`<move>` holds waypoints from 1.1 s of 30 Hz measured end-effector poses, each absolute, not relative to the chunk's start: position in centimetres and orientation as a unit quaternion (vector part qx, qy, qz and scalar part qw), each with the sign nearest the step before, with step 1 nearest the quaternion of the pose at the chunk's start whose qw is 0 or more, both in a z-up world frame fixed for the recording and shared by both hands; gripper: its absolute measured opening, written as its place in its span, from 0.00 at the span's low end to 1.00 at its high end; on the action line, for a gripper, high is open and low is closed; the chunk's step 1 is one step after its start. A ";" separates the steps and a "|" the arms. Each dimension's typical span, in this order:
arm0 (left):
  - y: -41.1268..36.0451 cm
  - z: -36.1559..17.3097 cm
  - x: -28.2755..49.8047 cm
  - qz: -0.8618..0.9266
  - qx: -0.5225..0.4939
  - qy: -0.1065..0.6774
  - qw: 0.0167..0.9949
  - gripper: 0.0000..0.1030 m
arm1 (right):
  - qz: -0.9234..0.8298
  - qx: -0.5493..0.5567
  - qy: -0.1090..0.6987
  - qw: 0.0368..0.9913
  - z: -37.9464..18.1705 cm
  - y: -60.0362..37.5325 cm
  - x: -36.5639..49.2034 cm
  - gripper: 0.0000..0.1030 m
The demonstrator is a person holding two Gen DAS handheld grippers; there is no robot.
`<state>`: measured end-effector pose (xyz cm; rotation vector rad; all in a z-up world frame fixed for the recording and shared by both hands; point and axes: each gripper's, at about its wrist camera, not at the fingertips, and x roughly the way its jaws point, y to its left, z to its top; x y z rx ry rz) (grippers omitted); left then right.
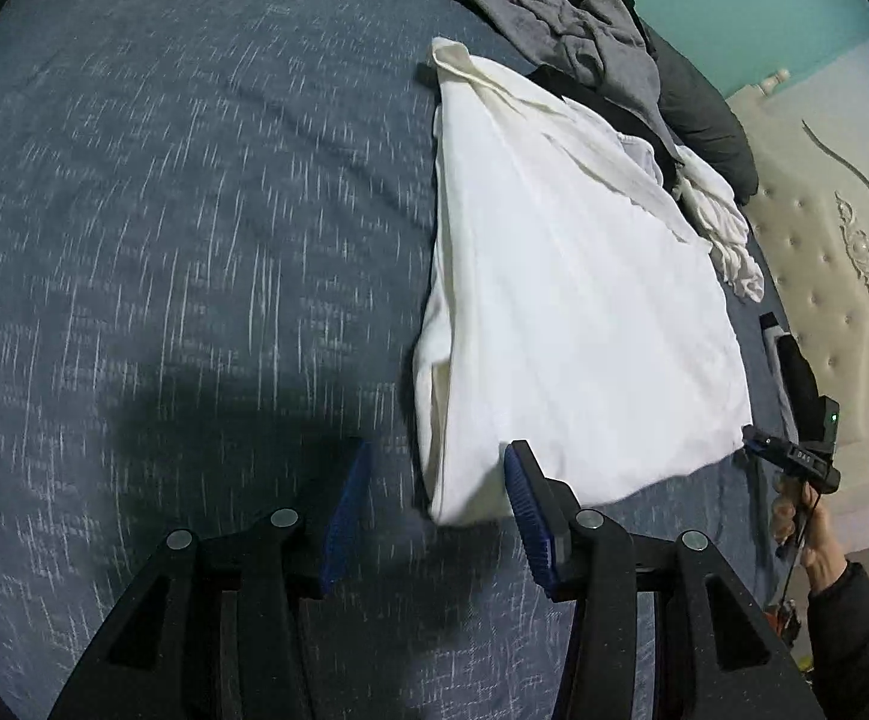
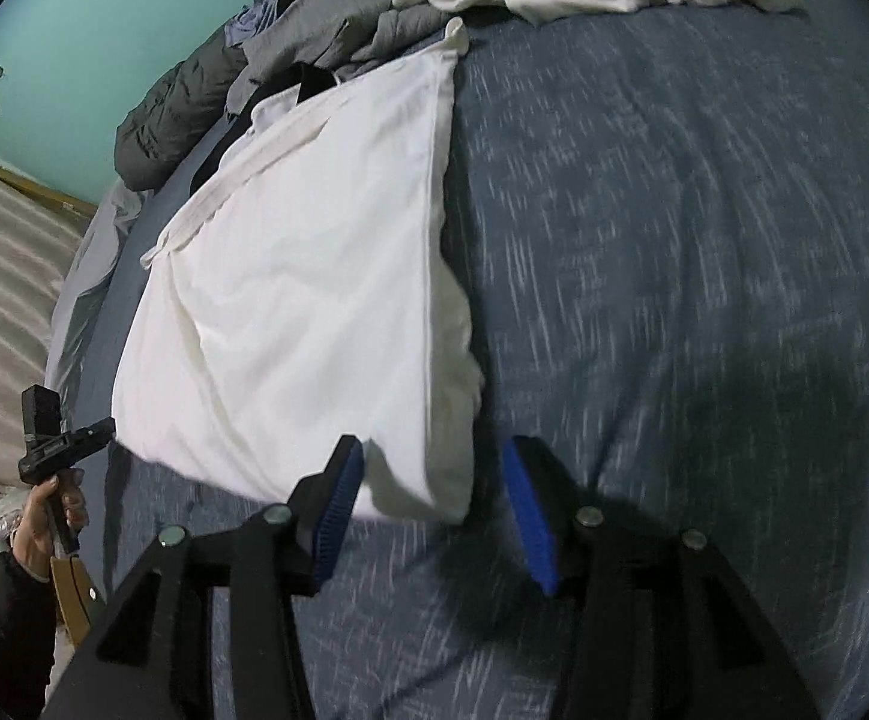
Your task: Fold clothes
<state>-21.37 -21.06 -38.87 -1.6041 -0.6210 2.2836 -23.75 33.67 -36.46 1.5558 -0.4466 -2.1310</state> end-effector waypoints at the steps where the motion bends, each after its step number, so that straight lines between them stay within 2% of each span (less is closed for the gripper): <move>1: -21.0 -38.9 -21.2 0.791 -0.554 -0.216 0.142 0.47 | -0.775 0.565 -0.164 0.231 -36.5 33.6 -23.6 0.48; 2: -20.8 -39.0 -21.1 0.792 -0.553 -0.213 0.145 0.47 | -0.775 0.565 -0.163 0.231 -36.6 33.5 -23.4 0.48; 3: -20.5 -39.0 -21.0 0.793 -0.552 -0.211 0.148 0.43 | -0.775 0.567 -0.159 0.231 -36.7 33.4 -23.3 0.44; 4: -20.4 -39.0 -20.8 0.794 -0.552 -0.207 0.151 0.28 | -0.775 0.568 -0.154 0.231 -36.7 33.2 -23.2 0.34; 5: -20.3 -39.1 -20.6 0.794 -0.554 -0.201 0.150 0.19 | -0.776 0.568 -0.149 0.232 -36.6 33.1 -23.2 0.28; 6: -20.1 -39.1 -20.7 0.795 -0.554 -0.198 0.149 0.10 | -0.776 0.567 -0.148 0.233 -36.6 33.0 -23.2 0.14; 8: -19.8 -39.2 -20.8 0.797 -0.554 -0.192 0.148 0.06 | -0.778 0.564 -0.146 0.236 -36.3 32.8 -23.2 0.08; 13: -21.1 -38.5 -20.2 0.800 -0.548 -0.197 0.144 0.04 | -0.789 0.554 -0.154 0.219 -35.4 34.3 -23.7 0.06; 17: -22.2 -38.0 -19.7 0.803 -0.544 -0.200 0.141 0.04 | -0.786 0.546 -0.209 0.201 -35.6 37.3 -24.0 0.05; 24: -22.6 -38.6 -19.1 0.799 -0.546 -0.211 0.139 0.05 | -0.776 0.563 -0.202 0.203 -36.9 36.2 -23.7 0.05; 33: -22.2 -37.2 -17.1 0.798 -0.544 -0.211 0.149 0.04 | -0.782 0.557 -0.172 0.221 -34.2 36.2 -22.2 0.05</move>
